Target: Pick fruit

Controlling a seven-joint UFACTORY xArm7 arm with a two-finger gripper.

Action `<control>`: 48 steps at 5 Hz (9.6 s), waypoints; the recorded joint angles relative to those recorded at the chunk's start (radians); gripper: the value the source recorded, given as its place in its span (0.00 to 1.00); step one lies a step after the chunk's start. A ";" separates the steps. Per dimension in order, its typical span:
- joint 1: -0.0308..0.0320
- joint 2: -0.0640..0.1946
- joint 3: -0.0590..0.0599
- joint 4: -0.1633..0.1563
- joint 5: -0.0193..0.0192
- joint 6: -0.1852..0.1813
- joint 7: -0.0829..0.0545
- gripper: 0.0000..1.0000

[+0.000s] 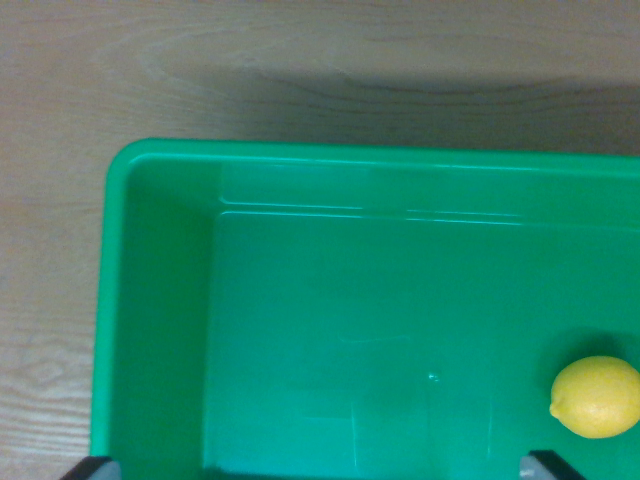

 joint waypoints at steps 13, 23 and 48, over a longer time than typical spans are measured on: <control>-0.0997 0.125 -0.033 -0.220 -0.0853 -0.296 0.278 0.00; -0.1751 0.219 -0.058 -0.386 -0.1498 -0.520 0.488 0.00; -0.2326 0.291 -0.077 -0.512 -0.1990 -0.690 0.648 1.00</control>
